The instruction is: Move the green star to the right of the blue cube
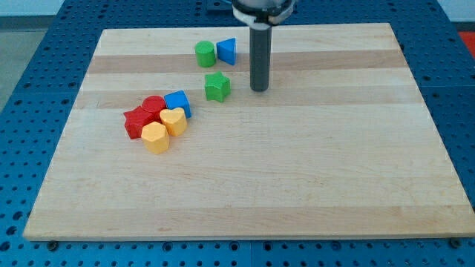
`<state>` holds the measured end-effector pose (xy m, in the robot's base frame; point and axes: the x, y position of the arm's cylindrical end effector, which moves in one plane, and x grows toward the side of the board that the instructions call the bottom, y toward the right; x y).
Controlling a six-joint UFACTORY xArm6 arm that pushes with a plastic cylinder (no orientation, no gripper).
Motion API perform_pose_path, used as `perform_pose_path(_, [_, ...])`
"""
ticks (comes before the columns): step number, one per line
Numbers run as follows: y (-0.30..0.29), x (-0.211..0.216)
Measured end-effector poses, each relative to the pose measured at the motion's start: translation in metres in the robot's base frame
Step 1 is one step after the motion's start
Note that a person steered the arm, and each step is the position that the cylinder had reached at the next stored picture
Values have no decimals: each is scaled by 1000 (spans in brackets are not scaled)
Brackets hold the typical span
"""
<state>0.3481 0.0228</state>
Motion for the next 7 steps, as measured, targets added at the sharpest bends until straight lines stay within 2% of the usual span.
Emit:
perform_pose_path(2, [-76,-15])
perform_pose_path(4, [-98,-26])
perform_pose_path(6, [-103,29])
perform_pose_path(7, [-98,15])
